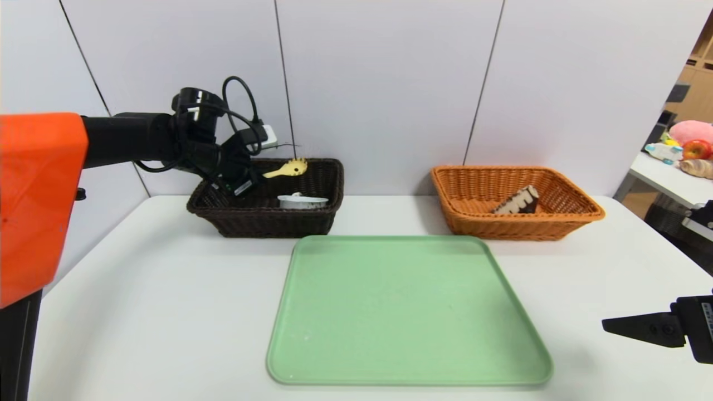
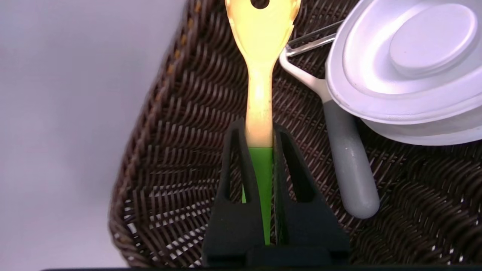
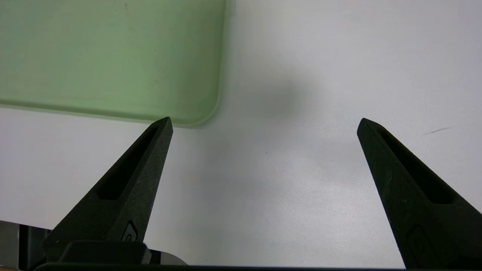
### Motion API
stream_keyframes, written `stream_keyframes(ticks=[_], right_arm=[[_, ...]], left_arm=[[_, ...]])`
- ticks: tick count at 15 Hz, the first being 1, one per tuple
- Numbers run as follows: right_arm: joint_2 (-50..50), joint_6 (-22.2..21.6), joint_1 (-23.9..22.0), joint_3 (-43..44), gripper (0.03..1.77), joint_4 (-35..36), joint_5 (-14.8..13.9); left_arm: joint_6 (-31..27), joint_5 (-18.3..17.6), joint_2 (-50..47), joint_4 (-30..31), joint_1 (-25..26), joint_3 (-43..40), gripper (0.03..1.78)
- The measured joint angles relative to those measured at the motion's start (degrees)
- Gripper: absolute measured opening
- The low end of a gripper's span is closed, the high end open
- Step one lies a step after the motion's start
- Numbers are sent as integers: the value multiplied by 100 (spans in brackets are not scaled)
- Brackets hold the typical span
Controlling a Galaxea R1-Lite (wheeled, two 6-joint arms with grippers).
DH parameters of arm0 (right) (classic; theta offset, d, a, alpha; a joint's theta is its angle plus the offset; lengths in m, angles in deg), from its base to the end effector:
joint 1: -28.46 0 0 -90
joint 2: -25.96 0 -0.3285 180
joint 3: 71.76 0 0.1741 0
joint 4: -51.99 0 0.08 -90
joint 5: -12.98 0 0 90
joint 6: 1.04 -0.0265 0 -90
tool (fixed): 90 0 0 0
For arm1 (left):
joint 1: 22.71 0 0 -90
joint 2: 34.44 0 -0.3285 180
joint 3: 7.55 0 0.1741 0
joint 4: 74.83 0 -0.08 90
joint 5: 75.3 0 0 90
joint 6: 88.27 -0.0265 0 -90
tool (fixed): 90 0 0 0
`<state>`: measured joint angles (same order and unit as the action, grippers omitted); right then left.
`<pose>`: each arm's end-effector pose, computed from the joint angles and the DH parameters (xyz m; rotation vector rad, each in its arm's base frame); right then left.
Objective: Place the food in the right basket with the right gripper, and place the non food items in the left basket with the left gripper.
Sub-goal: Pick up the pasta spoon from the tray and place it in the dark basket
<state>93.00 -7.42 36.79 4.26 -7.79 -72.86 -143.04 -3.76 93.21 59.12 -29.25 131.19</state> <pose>0.1096 0.0180 0.2472 0.0712 0.8978 0.1538 0.4537 -0.0605 0.2333 0.8466 0.3599 -0.6777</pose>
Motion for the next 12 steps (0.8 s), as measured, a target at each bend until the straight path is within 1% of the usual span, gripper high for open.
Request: stream_keyframes(ticks=[1, 3, 5, 7, 9, 12], right_arm=[[10, 0, 0, 2, 169, 0, 0], [24, 0, 4, 11, 169, 2, 2], [29, 0, 4, 11, 169, 7, 2], [22, 0, 6, 11, 169, 5, 2], [7, 0, 9, 69, 169, 13, 5], [-105, 2, 10, 127, 169, 319, 2]], left_arm=[[28, 0, 44, 0, 0, 0, 38], [52, 0, 74, 0, 6, 0, 68], [161, 0, 52, 0, 0, 0, 91], [332, -11, -37, -15, -11, -11, 109], [812, -20, -262, -91, -57, -43, 123], [1944, 21, -869, -472, -200, -61, 138]])
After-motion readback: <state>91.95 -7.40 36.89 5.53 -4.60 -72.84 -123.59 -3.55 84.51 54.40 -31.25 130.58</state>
